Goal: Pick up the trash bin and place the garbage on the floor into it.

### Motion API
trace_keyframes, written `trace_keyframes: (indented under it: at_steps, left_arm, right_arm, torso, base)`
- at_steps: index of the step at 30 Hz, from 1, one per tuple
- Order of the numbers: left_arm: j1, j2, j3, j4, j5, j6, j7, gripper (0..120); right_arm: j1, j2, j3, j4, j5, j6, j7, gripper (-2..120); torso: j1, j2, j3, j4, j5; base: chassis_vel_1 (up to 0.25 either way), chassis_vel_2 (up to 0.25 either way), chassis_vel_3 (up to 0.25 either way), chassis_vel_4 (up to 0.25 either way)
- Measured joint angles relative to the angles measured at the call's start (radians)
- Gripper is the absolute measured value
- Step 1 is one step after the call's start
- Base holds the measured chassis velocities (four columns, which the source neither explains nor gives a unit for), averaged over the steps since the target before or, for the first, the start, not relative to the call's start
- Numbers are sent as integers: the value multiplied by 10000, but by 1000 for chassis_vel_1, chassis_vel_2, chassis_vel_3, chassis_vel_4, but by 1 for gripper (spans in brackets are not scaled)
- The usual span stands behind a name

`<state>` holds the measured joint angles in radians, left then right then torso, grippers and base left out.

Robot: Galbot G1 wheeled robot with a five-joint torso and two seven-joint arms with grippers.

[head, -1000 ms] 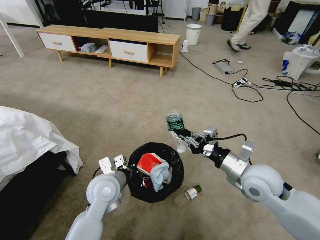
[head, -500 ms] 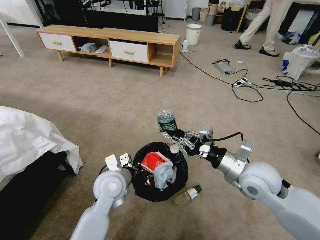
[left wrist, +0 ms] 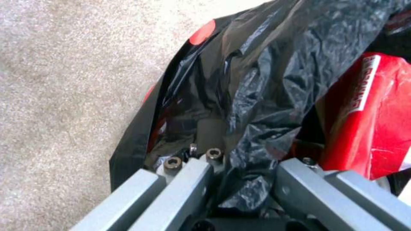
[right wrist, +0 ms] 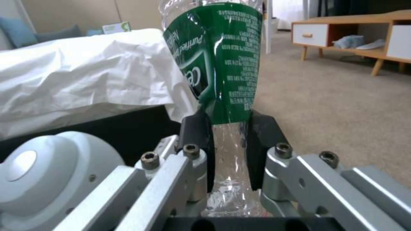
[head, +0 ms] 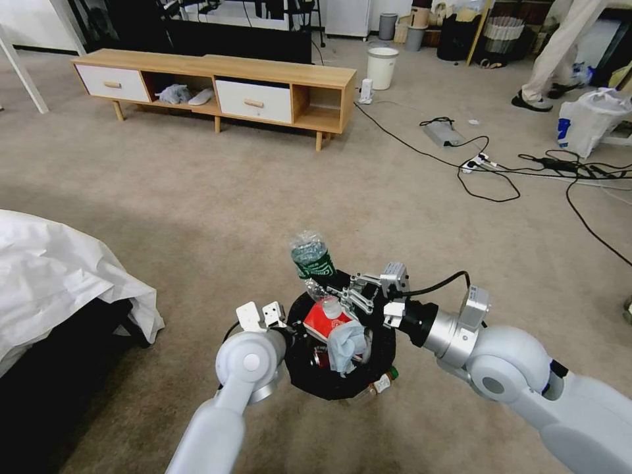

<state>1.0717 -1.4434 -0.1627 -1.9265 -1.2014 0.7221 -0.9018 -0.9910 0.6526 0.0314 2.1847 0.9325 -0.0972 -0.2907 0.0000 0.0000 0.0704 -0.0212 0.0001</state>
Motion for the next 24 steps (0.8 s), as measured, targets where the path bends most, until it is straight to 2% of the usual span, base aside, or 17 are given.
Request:
trace_keyframes:
  at_steps: [11,24]
  left_arm:
    - [-208,-125,61,165,-35,-29,15,0]
    - [-396,-215,-98,236,-311,-151,-38,0]
  right_arm:
    - [-113,116,-227,-78,-154,-27,-337,13]
    - [-273,505,-654,-605,-610,-20,-551,13]
  torso:
    - [0,0,0,0,-1]
    - [0,0,0,1,-2]
  base:
    - [0,0,0,0]
    - [0,0,0,0]
